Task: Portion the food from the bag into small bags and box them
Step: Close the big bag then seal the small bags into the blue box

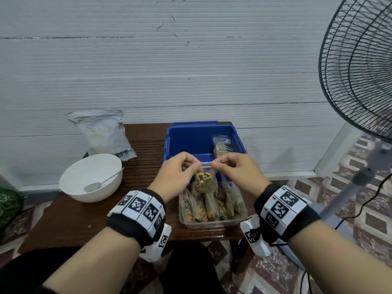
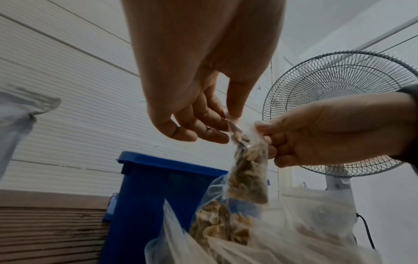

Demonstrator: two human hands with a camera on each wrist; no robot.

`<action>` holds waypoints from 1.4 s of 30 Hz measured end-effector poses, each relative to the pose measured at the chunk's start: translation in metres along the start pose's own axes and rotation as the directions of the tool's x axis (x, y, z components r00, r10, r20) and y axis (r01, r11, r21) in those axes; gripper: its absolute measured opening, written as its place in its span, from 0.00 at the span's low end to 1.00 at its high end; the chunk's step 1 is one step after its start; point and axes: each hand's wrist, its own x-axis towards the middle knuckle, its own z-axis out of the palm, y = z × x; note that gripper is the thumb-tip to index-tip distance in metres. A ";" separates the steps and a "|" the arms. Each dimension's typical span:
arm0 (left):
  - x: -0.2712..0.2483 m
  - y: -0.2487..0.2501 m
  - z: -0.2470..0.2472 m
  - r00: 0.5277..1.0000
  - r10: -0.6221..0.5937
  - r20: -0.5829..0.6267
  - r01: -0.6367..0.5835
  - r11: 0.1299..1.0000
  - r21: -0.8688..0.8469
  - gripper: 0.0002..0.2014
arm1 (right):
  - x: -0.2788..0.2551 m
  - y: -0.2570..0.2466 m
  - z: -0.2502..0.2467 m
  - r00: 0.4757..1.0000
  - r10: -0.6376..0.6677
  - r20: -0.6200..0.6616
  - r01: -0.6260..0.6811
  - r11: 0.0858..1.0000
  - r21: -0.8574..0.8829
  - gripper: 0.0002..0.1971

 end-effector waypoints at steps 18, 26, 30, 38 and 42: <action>-0.001 -0.003 -0.006 0.998 0.001 -0.064 0.004 0.996 0.090 0.05 | -0.002 0.001 0.007 1.000 -0.024 -0.018 0.024 1.000 0.003 0.02; -0.002 -0.004 -0.010 0.999 0.010 -0.050 -0.005 0.995 0.096 0.04 | -0.001 0.002 0.006 1.000 -0.016 0.011 0.017 0.999 -0.030 0.02; -0.004 -0.004 -0.010 1.000 0.027 -0.016 -0.026 0.997 0.076 0.02 | 0.000 0.004 0.009 0.999 -0.043 -0.006 0.042 0.994 -0.105 0.04; -0.005 -0.004 -0.011 0.994 0.103 -0.022 -0.098 0.980 0.175 0.03 | -0.001 0.002 0.014 0.997 -0.060 -0.056 0.055 0.994 -0.092 0.03; -0.003 -0.007 -0.010 0.997 0.080 -0.001 -0.079 0.983 0.164 0.03 | -0.003 -0.002 0.015 0.999 -0.043 -0.010 0.042 0.999 -0.020 0.02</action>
